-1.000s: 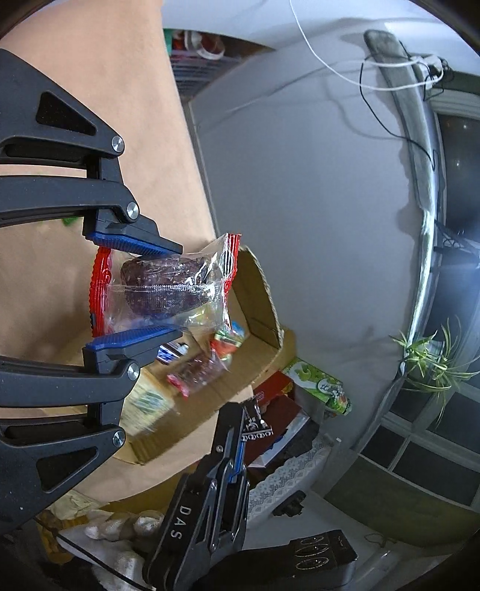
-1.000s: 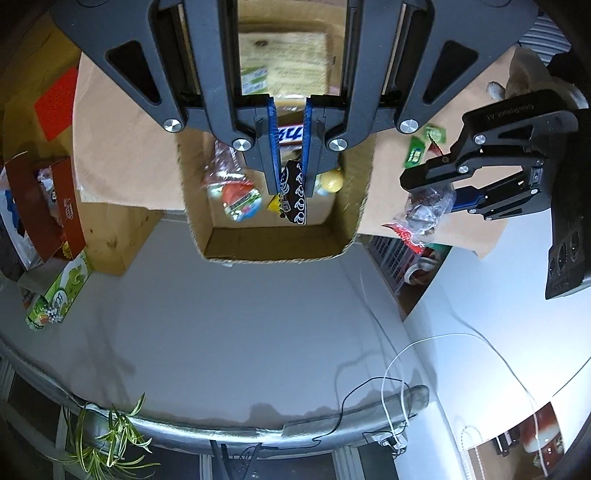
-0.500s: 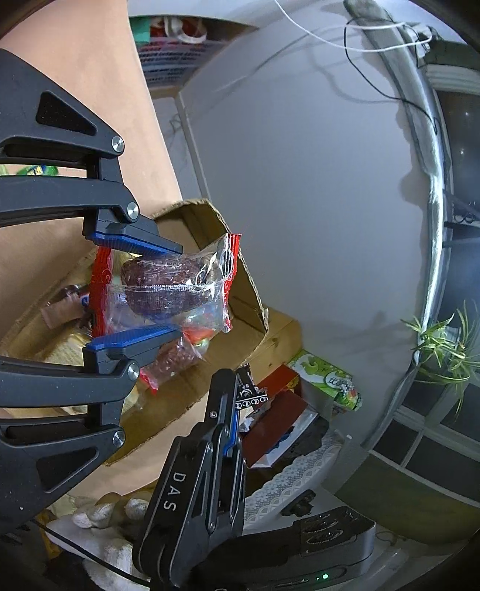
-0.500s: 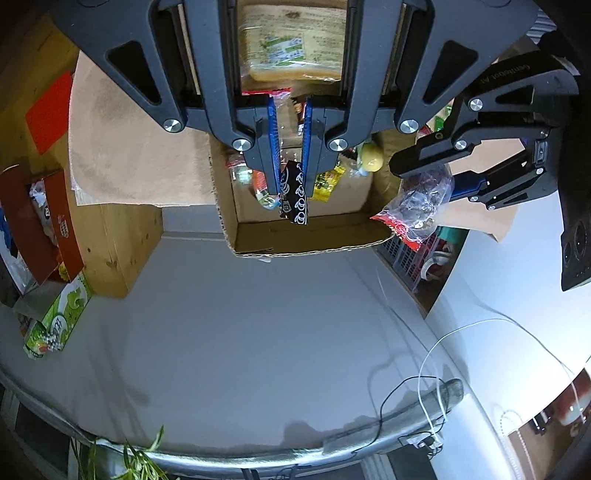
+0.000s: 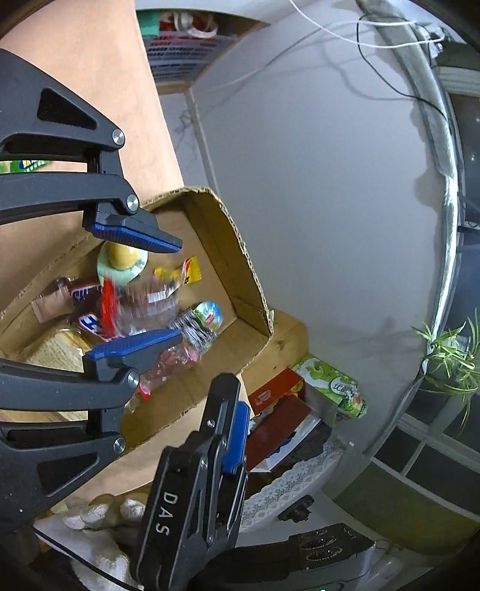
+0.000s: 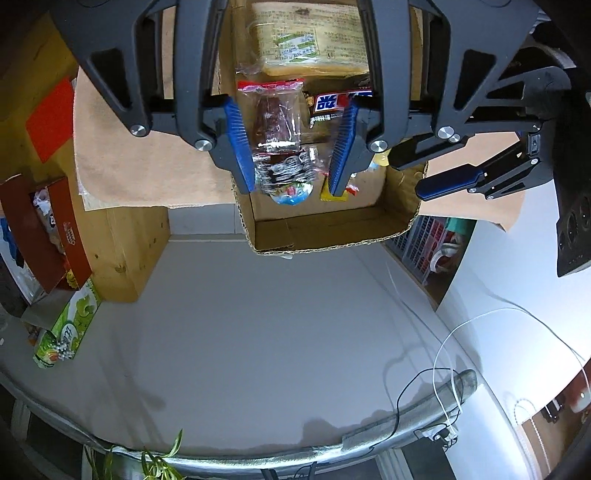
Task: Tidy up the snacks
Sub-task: 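Carry the dried fruit bag and black candy into the box and open both grippers, then move the left gripper to the light green candy while the right approaches the dark green candy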
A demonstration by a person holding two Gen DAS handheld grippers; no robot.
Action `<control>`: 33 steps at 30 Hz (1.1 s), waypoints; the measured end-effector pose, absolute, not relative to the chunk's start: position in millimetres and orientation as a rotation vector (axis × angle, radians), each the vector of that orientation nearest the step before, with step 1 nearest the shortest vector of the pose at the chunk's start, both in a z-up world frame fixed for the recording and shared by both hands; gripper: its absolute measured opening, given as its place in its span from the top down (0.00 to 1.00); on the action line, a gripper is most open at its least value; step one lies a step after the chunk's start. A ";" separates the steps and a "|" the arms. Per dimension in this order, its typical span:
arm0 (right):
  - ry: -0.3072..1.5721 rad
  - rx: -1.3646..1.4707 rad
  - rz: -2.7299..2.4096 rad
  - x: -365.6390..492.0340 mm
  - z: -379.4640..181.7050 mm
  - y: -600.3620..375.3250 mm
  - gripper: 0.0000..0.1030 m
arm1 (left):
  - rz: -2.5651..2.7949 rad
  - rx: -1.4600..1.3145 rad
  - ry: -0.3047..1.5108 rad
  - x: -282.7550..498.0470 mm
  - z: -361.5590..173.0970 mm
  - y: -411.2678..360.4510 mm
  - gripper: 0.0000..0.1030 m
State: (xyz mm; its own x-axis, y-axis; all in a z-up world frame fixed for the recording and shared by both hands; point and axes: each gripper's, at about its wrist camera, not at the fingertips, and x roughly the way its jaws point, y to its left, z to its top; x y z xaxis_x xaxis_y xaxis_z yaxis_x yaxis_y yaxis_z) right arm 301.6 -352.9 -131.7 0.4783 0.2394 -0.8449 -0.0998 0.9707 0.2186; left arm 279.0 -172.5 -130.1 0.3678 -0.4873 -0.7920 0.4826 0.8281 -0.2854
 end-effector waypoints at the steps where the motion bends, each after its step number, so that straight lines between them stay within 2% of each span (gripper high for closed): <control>1: 1.052 0.148 0.208 300.2 -130.8 -352.8 0.58 | -0.624 -0.004 1.017 278.7 -129.3 -171.4 0.60; 10: 1.031 0.130 0.198 281.4 -117.7 -344.6 0.56 | -0.610 0.010 0.976 261.5 -115.7 -153.5 0.60; 11: 1.030 0.132 0.197 278.1 -115.7 -343.3 0.55 | -0.610 0.003 0.969 258.0 -112.3 -148.5 0.60; 14: 1.010 0.121 0.201 264.6 -106.0 -336.3 0.42 | -0.595 -0.021 0.946 254.0 -102.1 -131.8 0.60; 15: 0.999 0.116 0.208 258.8 -102.1 -333.1 0.40 | -0.590 -0.036 0.937 253.5 -98.0 -123.8 0.60; 19: 0.978 0.128 0.262 236.4 -90.2 -317.6 0.40 | -0.534 -0.069 0.898 247.3 -86.6 -75.9 0.60; 25: 0.985 0.170 0.360 201.7 -87.3 -280.7 0.40 | -0.442 -0.061 0.916 231.7 -97.6 -16.4 0.60; 33: 1.051 0.179 0.470 162.1 -113.2 -216.4 0.40 | -0.423 -0.061 0.984 215.4 -125.6 5.3 0.60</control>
